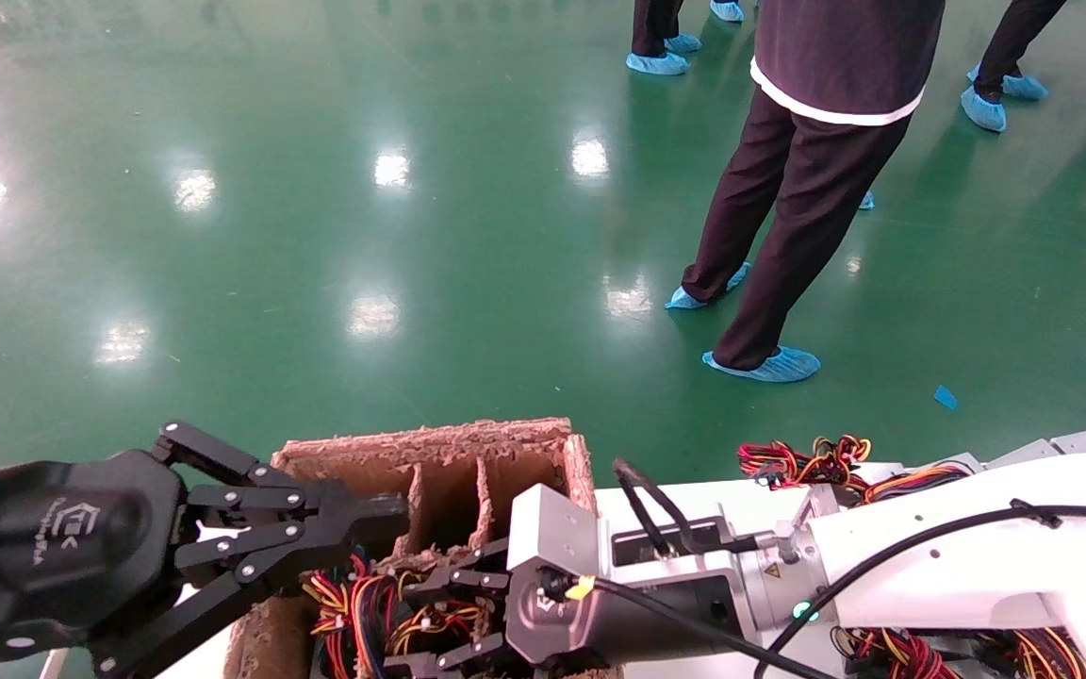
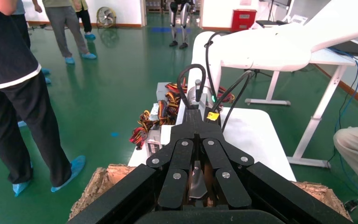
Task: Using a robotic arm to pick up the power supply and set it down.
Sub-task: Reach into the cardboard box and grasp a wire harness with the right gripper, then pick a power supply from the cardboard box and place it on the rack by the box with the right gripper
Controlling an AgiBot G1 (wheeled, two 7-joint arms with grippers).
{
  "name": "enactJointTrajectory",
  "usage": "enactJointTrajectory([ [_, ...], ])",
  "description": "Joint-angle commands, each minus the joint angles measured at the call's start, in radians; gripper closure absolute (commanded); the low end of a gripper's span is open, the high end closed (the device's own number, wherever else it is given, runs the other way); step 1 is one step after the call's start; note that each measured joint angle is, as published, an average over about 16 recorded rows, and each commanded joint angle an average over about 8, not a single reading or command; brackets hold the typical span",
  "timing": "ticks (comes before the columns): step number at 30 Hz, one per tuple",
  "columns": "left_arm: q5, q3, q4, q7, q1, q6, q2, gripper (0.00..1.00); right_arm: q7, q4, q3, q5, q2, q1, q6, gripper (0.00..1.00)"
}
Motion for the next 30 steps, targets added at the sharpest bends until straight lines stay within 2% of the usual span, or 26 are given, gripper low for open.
enactJointTrajectory([
  [1,0.0,0.0,0.0,0.0,0.0,0.0,0.0,1.0,-0.007,-0.009,0.001,0.001,0.0,0.001,-0.003,1.0],
  [17,0.0,0.0,0.0,0.0,0.0,0.0,0.0,1.0,-0.029,-0.008,0.016,0.028,0.01,-0.01,-0.013,1.0],
  [24,0.0,0.0,0.0,0.0,0.0,0.0,0.0,1.0,-0.044,-0.023,0.055,0.109,0.026,-0.028,-0.043,1.0],
  [30,0.0,0.0,0.0,0.0,0.0,0.0,0.0,1.0,-0.066,-0.062,0.099,0.207,0.047,-0.037,-0.107,1.0],
])
